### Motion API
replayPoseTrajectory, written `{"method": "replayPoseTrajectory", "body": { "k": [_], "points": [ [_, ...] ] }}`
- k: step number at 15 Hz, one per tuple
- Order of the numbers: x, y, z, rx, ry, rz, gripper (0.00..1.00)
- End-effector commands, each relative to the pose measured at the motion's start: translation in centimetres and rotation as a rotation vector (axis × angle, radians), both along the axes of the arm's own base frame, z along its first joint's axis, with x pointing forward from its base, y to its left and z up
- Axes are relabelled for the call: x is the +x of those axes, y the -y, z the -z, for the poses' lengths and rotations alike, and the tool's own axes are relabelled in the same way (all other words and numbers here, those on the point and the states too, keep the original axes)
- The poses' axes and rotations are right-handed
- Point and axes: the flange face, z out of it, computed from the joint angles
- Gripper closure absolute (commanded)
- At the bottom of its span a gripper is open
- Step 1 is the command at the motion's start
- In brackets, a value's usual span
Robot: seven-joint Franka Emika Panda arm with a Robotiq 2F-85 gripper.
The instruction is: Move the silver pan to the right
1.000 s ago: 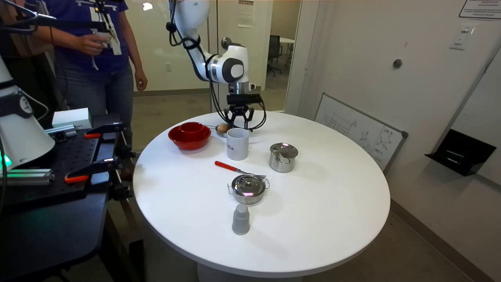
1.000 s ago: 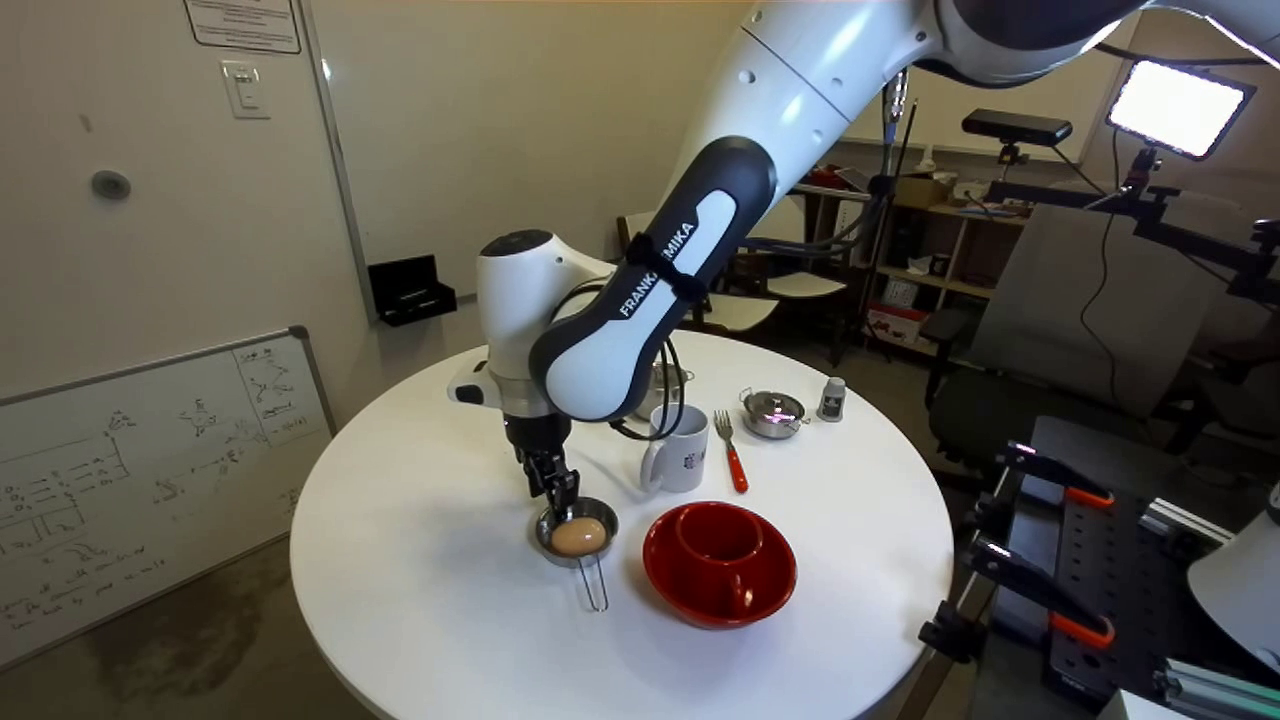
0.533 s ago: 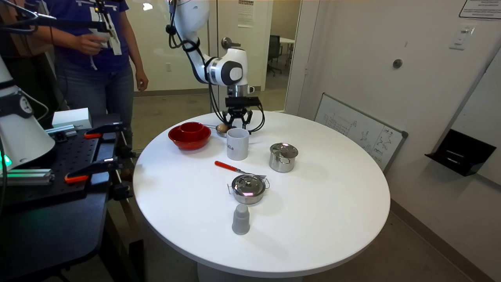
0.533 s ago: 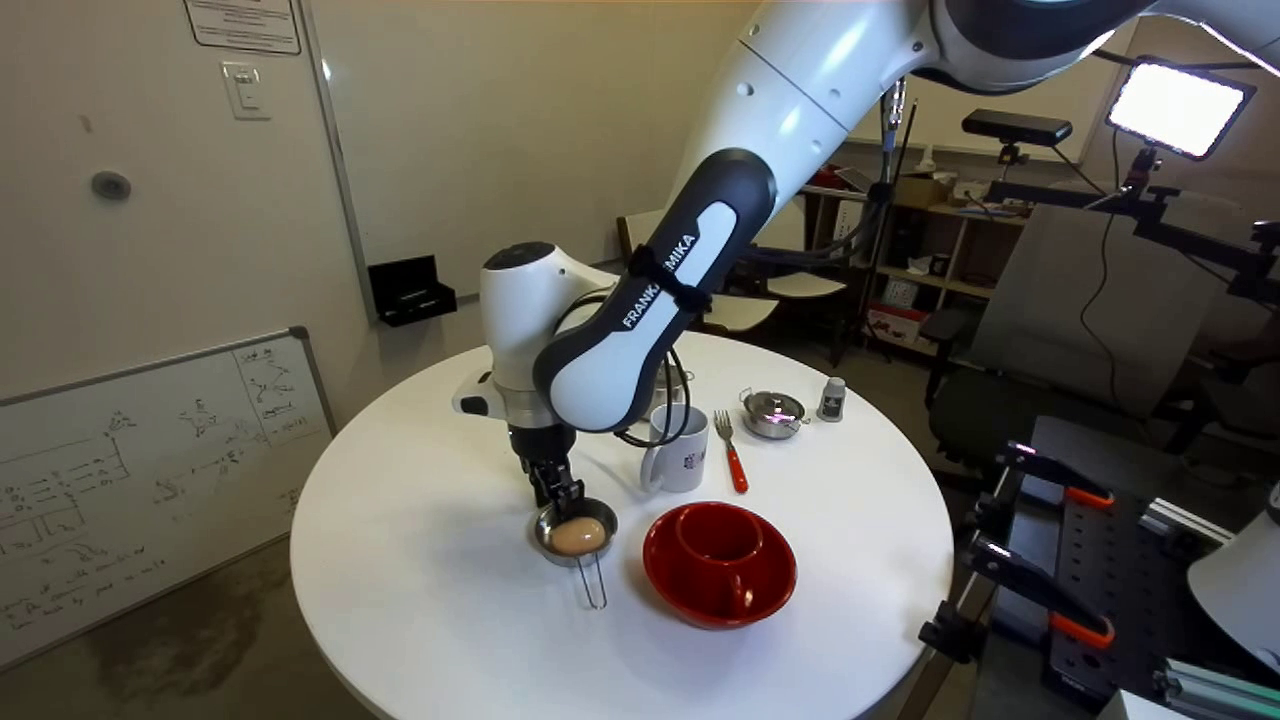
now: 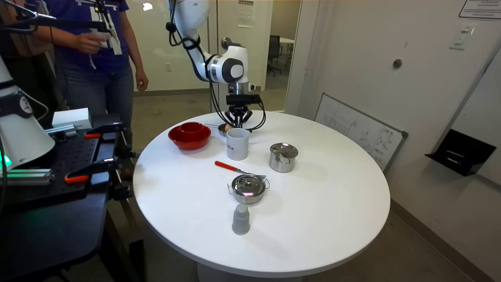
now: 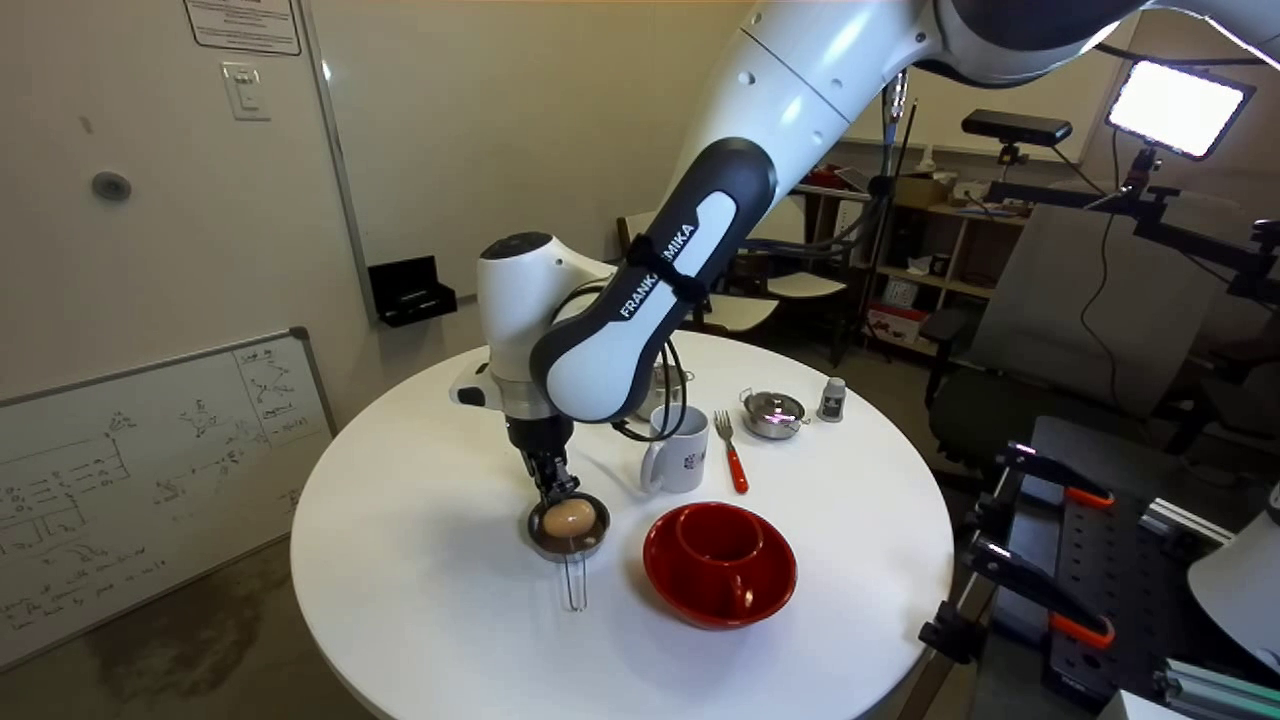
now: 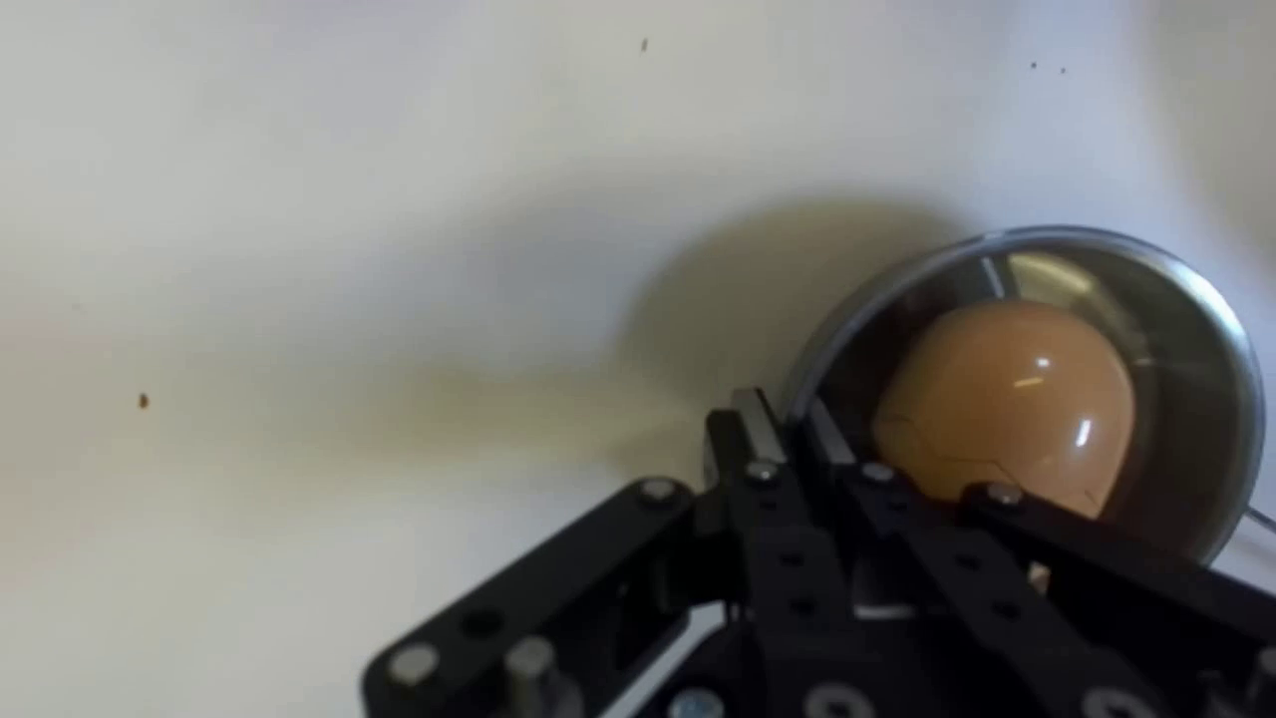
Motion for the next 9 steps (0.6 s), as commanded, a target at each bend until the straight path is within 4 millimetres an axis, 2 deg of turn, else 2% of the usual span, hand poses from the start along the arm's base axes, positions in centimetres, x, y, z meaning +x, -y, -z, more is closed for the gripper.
{"method": "replayPoseTrajectory", "body": {
  "k": [1, 9],
  "points": [
    [-0.15, 0.03, 0.08, -0.015, -0.001, 0.014, 0.93],
    [-0.10, 0.66, -0.18, 0.037, -0.051, 0.045, 0.94]
  ]
}}
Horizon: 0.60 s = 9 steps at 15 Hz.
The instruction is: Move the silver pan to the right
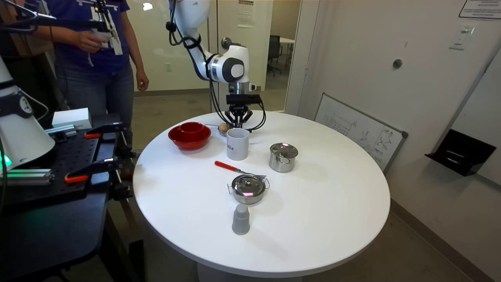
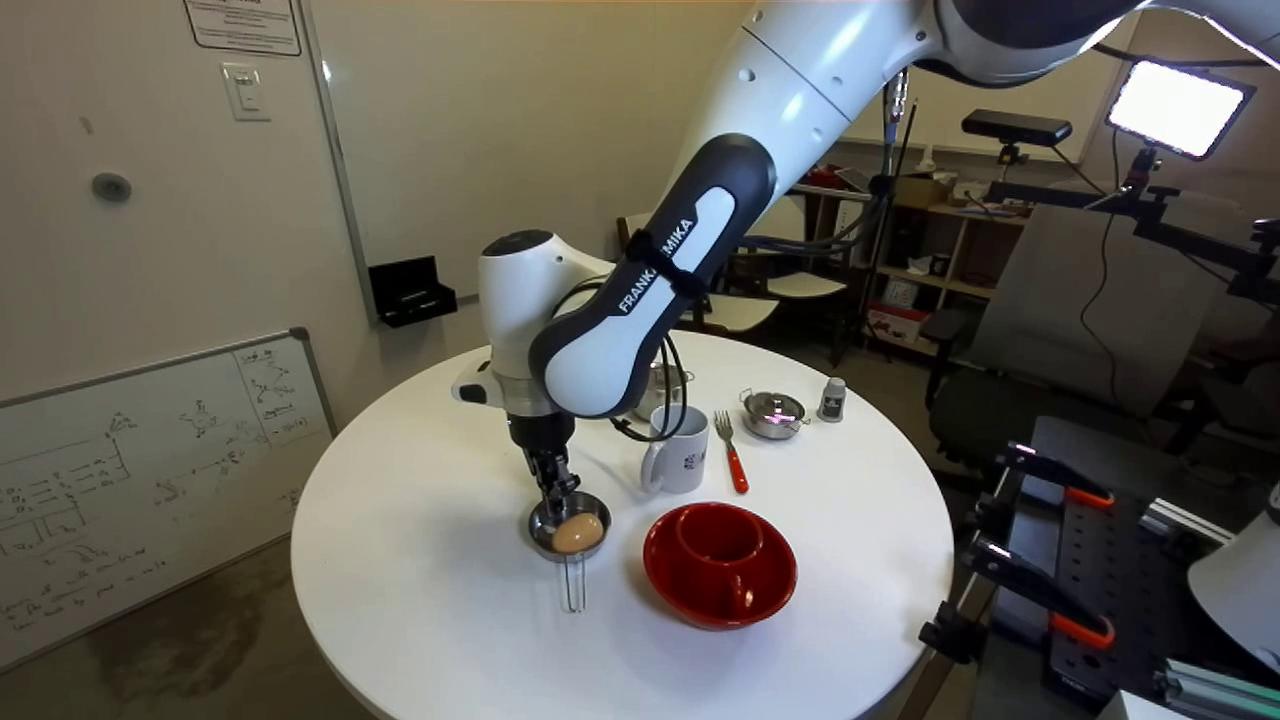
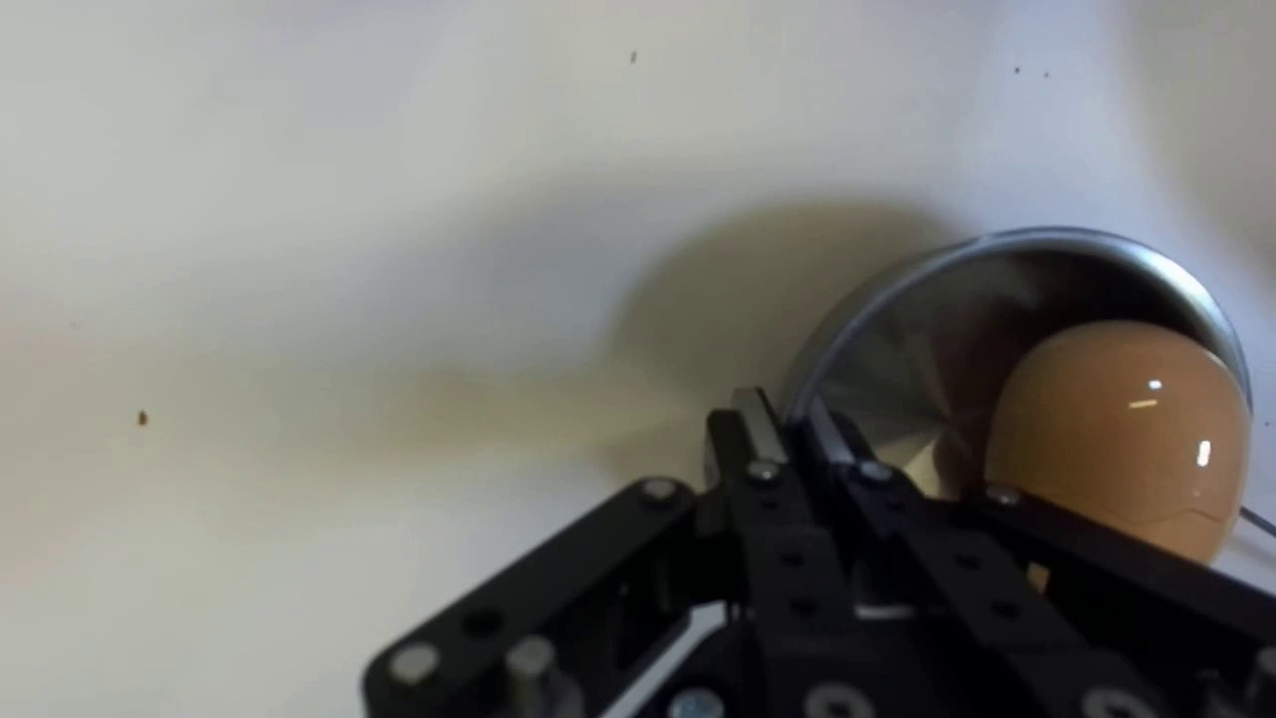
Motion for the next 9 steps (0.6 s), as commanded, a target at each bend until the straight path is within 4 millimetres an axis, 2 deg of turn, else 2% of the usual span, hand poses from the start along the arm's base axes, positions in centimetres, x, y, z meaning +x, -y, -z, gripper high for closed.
{"method": "replayPoseTrajectory", "body": {
  "k": [1, 9],
  "points": [
    [-0.2, 0.5, -0.2, 0.043, -0.044, 0.032, 0.94],
    [0.6, 1.5, -2.6, 0.165, -0.072, 0.105, 0.94]
  ]
}}
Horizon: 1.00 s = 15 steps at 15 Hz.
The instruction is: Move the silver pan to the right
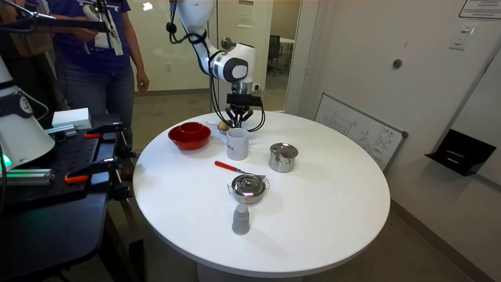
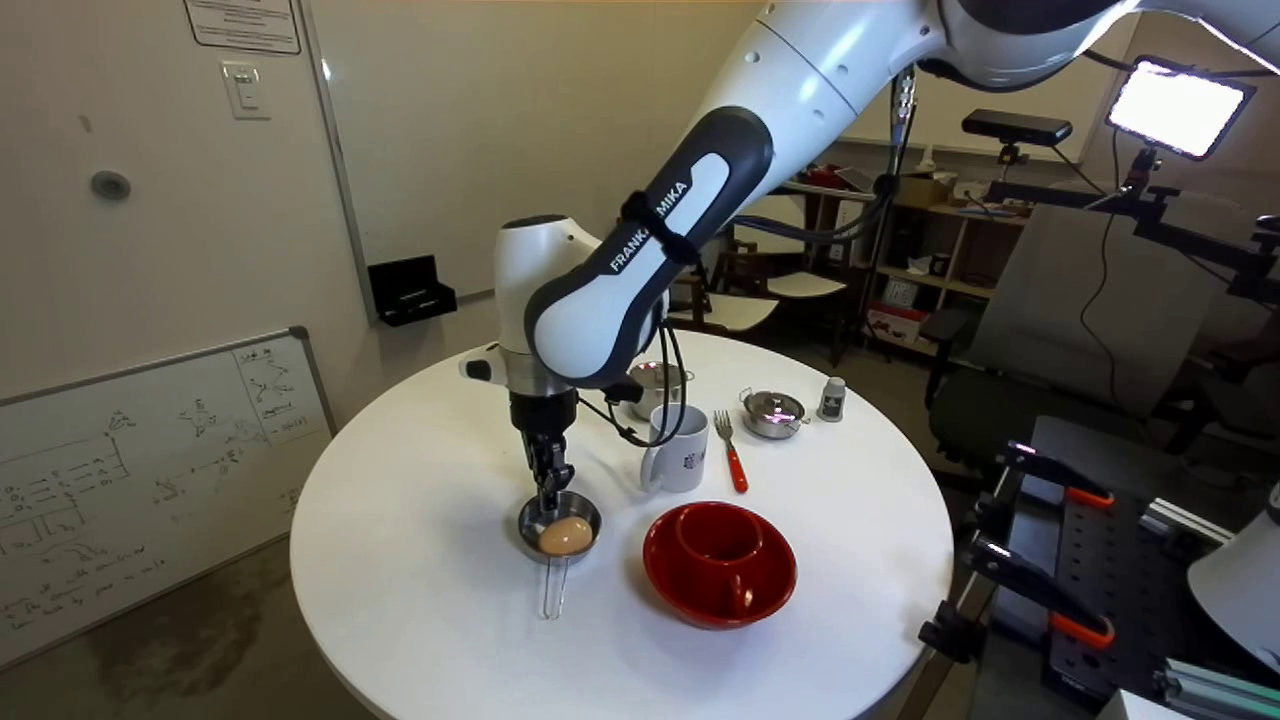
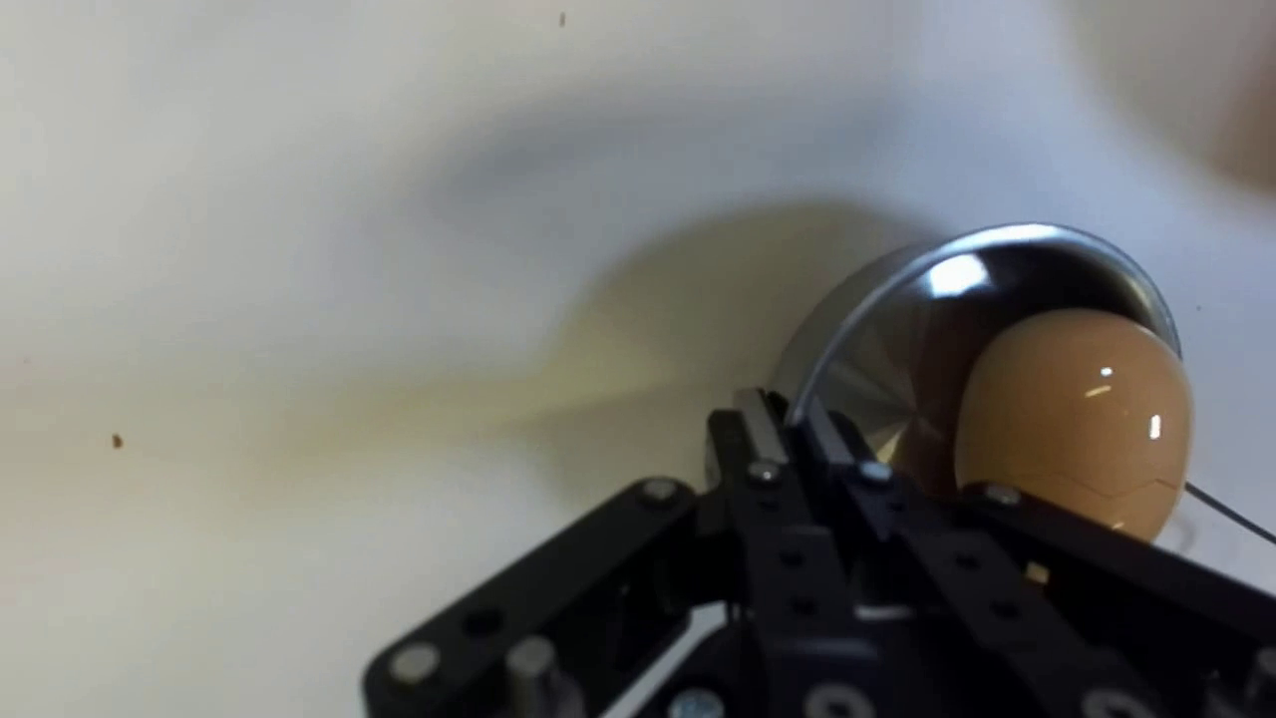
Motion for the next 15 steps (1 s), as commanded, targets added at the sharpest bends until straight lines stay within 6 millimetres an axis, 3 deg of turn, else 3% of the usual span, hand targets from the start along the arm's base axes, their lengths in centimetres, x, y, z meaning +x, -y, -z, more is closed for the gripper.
{"method": "replayPoseTrajectory", "body": {
  "k": [1, 10, 15],
  "points": [
    [0.0, 0.4, -2.1, 0.044, -0.031, 0.011, 0.94],
    [-1.7, 1.3, -5.3, 0.077, -0.127, 0.062, 0.94],
    [-3.9, 1.6, -8.6, 0.116, -0.070, 0.124, 0.94]
  ]
}}
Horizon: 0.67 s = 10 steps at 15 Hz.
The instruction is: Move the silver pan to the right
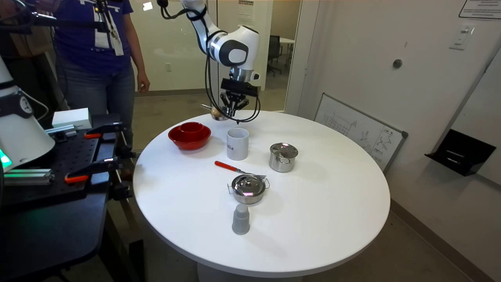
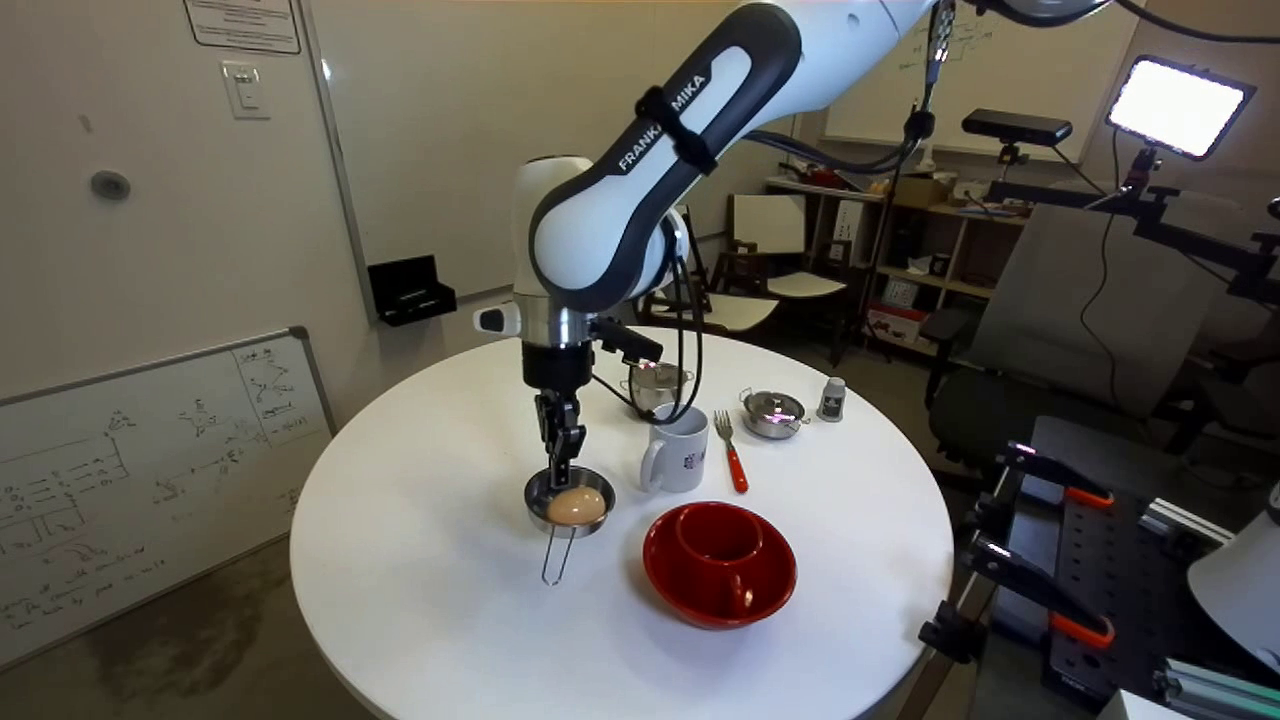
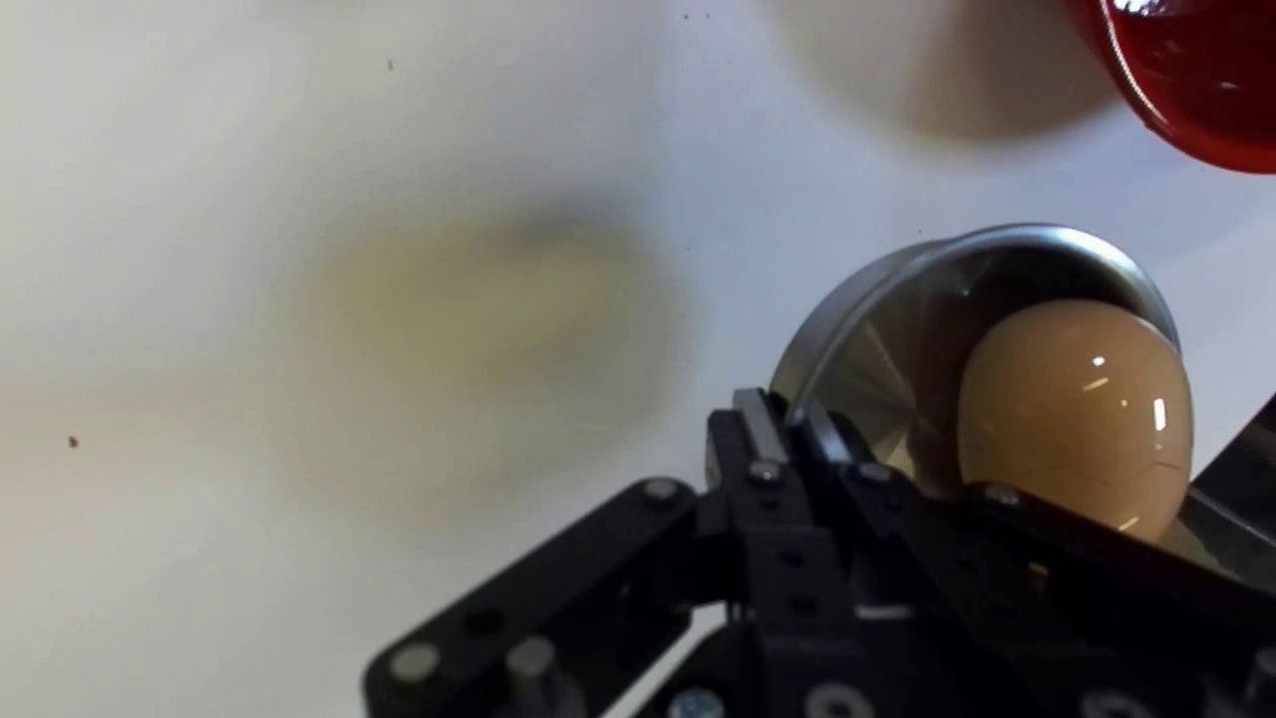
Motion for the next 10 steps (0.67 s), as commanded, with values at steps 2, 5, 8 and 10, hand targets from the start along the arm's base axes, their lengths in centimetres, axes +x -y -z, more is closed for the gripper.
{"method": "replayPoseTrajectory", "body": {
  "k": [2, 5, 8, 10],
  "points": [
    [-3.4, 0.9, -4.8, 0.008, 0.055, 0.066, 0.94],
    [-6.0, 1.8, -6.9, -0.011, 0.077, 0.131, 0.94],
    [-9.3, 3.0, -8.5, -0.035, 0.071, 0.218, 0.94],
    [-11.6, 3.9, -9.3, -0.057, 0.058, 0.275, 0.94]
  ]
}}
